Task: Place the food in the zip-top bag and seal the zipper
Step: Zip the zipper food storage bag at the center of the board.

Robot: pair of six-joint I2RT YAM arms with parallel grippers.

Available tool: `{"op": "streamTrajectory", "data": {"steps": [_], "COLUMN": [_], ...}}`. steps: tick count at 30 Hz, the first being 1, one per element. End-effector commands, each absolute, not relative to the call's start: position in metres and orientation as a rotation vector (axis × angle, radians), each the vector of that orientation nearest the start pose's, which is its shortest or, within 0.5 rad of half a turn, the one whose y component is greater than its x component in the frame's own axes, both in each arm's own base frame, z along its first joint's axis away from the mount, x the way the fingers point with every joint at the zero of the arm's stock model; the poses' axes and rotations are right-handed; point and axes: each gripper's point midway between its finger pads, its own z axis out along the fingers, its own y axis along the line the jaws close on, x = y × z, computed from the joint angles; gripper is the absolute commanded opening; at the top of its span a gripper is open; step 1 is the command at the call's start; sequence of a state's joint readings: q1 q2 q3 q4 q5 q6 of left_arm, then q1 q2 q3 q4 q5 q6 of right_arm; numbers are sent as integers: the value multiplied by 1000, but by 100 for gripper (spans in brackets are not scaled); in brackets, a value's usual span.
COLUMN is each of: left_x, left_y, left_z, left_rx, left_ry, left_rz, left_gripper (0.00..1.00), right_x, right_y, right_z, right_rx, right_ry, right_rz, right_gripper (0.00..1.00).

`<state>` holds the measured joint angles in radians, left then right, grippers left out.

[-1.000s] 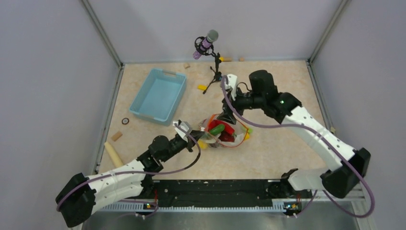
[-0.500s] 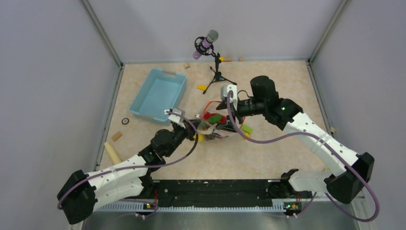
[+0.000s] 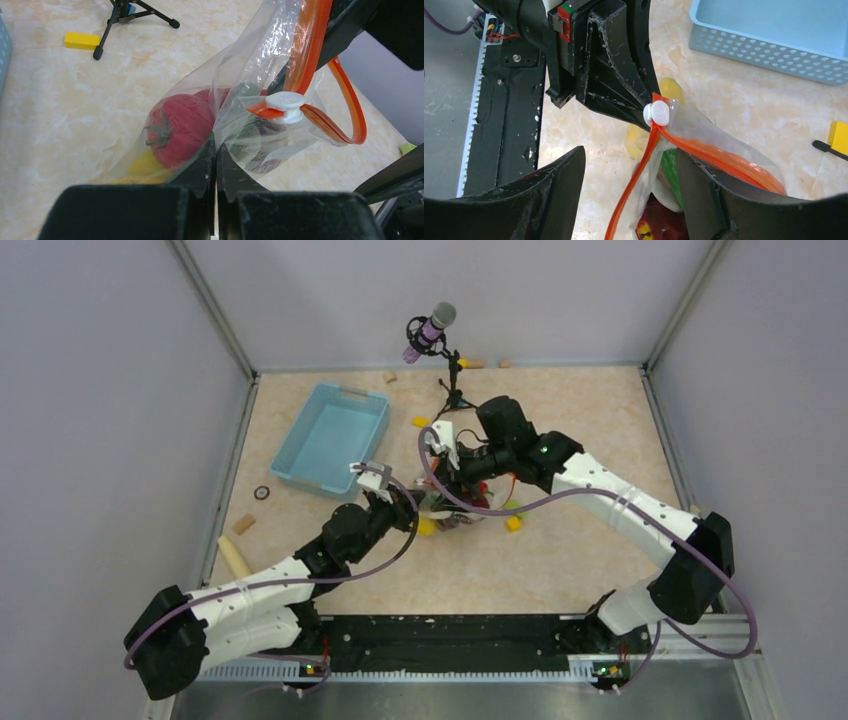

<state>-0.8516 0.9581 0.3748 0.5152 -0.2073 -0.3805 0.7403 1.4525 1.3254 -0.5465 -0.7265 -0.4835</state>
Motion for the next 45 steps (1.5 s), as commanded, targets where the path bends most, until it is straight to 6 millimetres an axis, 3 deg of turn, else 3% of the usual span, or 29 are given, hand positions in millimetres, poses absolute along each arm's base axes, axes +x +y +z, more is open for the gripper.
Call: {"op": "streamTrajectory", "data": {"steps": [1,3,8,11,16,19,21,23,30,36,41,45], "left_x": [251,248,244,239,230,229,229,228,207,211,212,209], "left_y": [-260,-263,-266,-271,-278,-272,-267,-261,-259,-258,-256,-254], "left_z": [233,235,231,232,229,229,231,234,240,242,242,247], "left_rx": [174,185,206,237,357,375,376,392,567,583,611,616], "left_ry": [1575,1570,1570,1553,1531,1505,1486,1466,1373,1371,1365,1346], "left_rz": [-865,-884,-908,-942,-951,-914,-886,-859,-841,-802,-764,-763], "left_gripper": [0,0,0,0,5,53,69,77,83,84,70,69], "right_x": [223,229,233,230,219,202,192,185,183,186,187,189], "right_y": [347,346,343,343,345,345,343,341,340,341,339,340], "right_z": [252,250,253,258,273,282,287,290,287,281,278,276], "right_rx": [-1586,-1577,-1553,-1560,-1535,-1555,-1577,-1586,-1596,-1607,-1615,-1614], "right_ry": [1507,1525,1541,1515,1482,1429,1379,1356,1351,1392,1401,1413], "right_rz": [845,799,761,770,841,926,959,977,981,983,966,961], "right_gripper": [64,56,16,0,0,0,0,0,0,0,0,0]}}
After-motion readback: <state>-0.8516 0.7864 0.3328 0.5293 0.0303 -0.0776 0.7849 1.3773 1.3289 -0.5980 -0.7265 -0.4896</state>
